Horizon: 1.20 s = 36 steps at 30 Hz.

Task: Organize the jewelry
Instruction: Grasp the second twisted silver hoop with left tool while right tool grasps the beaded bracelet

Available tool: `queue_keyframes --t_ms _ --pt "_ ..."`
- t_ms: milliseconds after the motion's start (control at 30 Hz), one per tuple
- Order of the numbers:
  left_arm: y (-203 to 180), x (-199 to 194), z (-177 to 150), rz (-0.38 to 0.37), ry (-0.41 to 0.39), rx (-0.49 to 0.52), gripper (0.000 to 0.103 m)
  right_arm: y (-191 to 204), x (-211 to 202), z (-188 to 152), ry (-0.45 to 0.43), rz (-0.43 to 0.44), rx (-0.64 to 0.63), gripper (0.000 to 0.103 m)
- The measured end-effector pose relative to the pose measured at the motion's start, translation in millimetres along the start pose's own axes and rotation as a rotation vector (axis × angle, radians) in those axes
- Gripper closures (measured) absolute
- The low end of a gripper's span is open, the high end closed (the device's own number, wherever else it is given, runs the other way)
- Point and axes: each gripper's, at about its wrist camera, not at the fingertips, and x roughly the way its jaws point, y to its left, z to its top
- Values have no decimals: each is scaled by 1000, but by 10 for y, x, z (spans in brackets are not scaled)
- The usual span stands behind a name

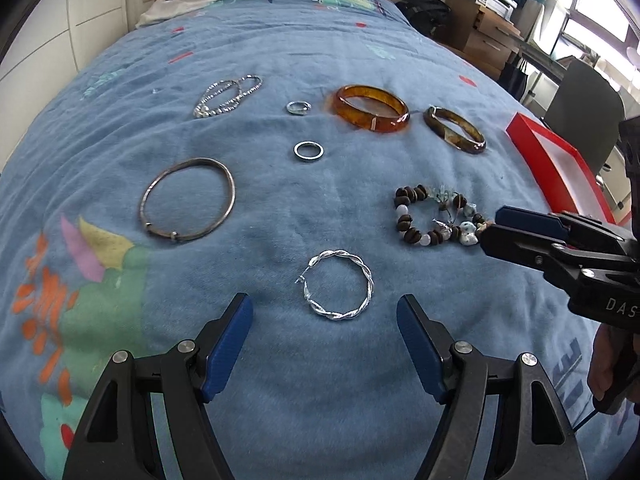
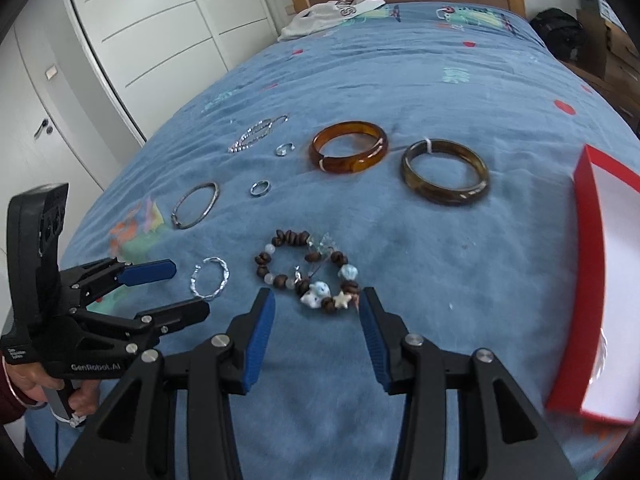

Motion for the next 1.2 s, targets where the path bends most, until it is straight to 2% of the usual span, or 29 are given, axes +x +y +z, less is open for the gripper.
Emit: queue_keyframes --t_ms 167,333,633,733,767,1200 --pt "-24 67 13 8 1 19 31 27 137 38 18 -21 -77 60" --pt "14 151 36 15 -2 17 39 31 249 72 28 -25 -123 60" --pt "92 156 29 44 -18 36 59 -118 364 106 31 42 -50 61" --pt "103 136 28 50 -18 35 65 -130 368 97 34 44 -31 75" --pt "107 130 29 51 -18 35 65 -164 367 93 41 65 -6 85" --pt "56 -11 0 31 -16 26 66 -82 115 -9 36 58 10 87"
